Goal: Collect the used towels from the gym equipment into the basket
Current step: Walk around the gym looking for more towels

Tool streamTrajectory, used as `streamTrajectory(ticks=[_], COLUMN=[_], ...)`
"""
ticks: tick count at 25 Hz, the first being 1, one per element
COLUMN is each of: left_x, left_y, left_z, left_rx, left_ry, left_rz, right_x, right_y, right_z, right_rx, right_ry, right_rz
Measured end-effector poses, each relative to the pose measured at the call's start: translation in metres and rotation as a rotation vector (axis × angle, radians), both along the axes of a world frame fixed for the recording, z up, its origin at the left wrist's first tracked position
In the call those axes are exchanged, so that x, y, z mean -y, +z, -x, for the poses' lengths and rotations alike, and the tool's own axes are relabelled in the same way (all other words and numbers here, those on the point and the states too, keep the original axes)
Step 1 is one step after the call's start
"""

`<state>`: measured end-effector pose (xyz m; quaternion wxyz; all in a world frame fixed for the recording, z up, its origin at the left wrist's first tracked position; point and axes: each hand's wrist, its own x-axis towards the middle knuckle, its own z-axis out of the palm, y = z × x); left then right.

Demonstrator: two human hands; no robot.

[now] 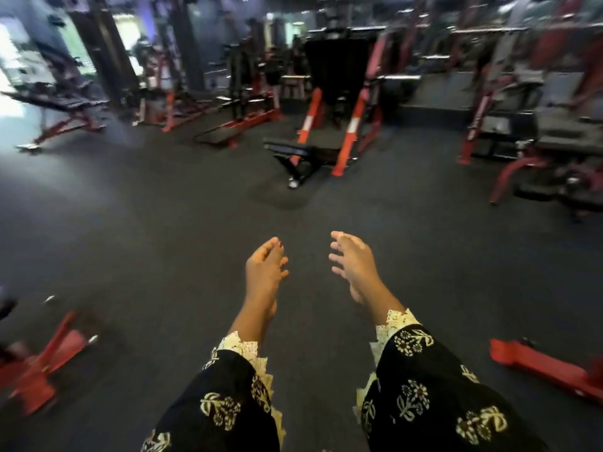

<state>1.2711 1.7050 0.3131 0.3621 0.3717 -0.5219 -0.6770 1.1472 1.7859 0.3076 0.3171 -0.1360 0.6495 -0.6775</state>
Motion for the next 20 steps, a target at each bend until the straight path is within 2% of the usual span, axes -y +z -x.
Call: streamTrajectory(ticks=[5, 11, 14, 20], left_x=[0.031, 0.014, -0.009, -0.05], left_y=[0.017, 0.017, 0.014, 0.035], left_z=[0.2, 0.407, 0.504, 0.715], left_rx=[-0.015, -0.004, -0.056, -0.074], left_ry=[-0.299, -0.601, -0.704, -0.808], left_rz=[0.037, 0.005, -0.01, 0.041], right_x=[0.009, -0.039, -0.061, -0.101], right_y=[0.018, 0.026, 0.019, 0.032], right_z=[0.165, 0.326, 0.409, 0.607], right_rx=[-0.006, -0.028, -0.026, -0.07], right_ry=[-0.306, -0.58, -0.703, -0.783], right_rz=[0.004, 0.014, 0.037, 0.066])
